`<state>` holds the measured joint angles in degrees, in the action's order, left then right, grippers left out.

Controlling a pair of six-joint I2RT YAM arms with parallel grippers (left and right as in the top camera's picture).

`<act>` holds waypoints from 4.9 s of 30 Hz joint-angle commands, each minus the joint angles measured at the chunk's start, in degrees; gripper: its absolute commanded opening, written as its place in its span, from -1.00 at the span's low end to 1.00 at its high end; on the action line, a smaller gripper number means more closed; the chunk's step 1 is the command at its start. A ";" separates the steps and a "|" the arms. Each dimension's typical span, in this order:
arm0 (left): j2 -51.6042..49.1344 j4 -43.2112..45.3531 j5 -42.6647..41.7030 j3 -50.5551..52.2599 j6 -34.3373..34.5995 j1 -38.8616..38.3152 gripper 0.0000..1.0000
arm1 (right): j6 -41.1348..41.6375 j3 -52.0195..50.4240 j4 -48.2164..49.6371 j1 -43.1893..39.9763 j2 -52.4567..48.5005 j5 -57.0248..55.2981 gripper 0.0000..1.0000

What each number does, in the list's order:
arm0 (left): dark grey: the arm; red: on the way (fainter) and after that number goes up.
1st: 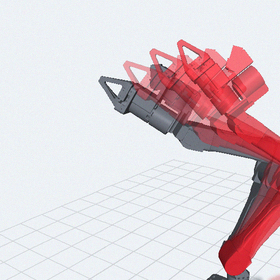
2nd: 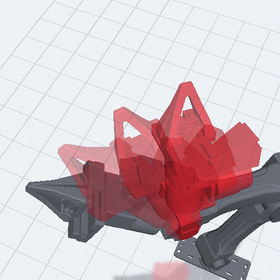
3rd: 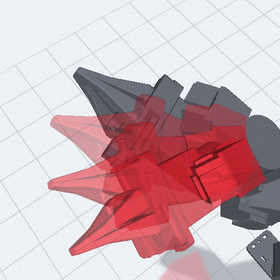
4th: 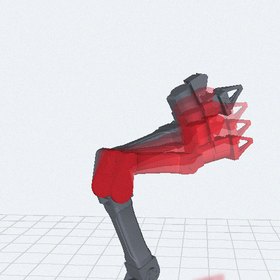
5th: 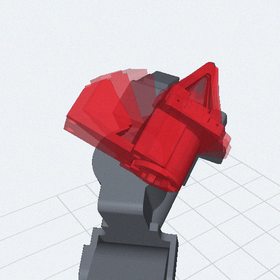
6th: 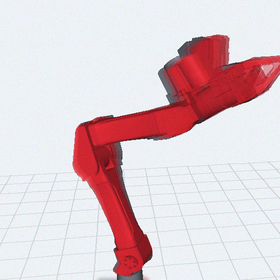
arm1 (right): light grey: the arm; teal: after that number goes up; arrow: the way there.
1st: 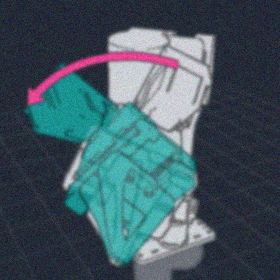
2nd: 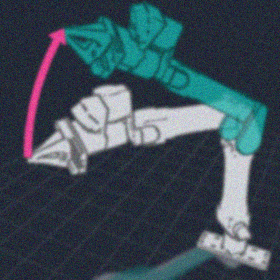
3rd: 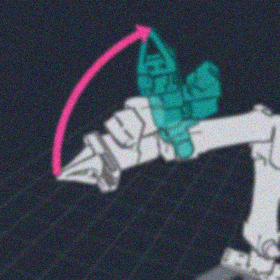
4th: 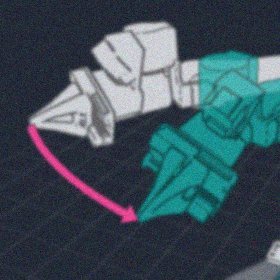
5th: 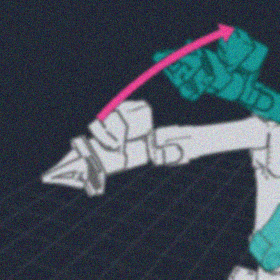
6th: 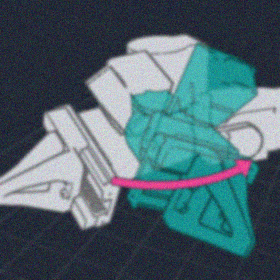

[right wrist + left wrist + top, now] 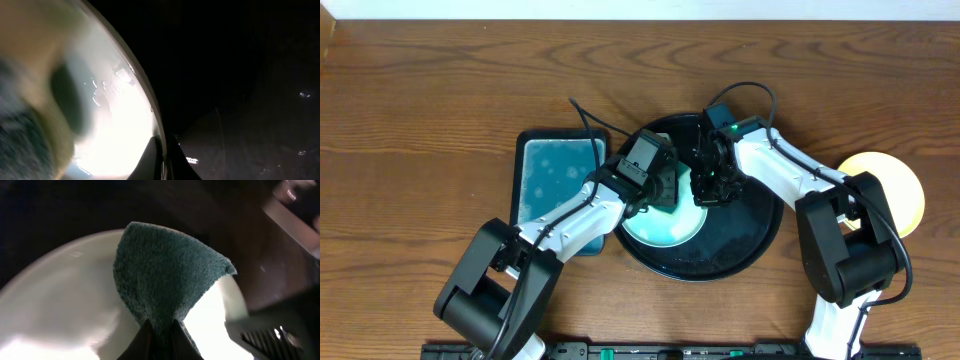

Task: Clean dirty plates on tray and stack at the side

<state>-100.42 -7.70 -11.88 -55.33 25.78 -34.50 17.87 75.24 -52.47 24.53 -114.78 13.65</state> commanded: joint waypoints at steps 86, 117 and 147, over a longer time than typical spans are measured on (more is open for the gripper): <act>-3.30 -19.23 -9.07 -0.20 -0.63 8.96 -0.85 | 4.98 -1.16 -1.84 1.29 -1.05 -5.31 -0.98; -3.30 -6.38 -13.09 -0.20 7.54 0.20 -0.84 | 7.41 -1.16 -1.11 1.29 -1.05 -6.12 -0.97; -3.30 -19.34 4.09 -0.20 4.74 8.61 -0.85 | 7.39 -1.16 -1.73 1.29 -1.05 -6.12 -0.98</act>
<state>-102.06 -25.58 -22.02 -57.47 31.05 -29.56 25.21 75.22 -53.91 25.80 -114.67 12.82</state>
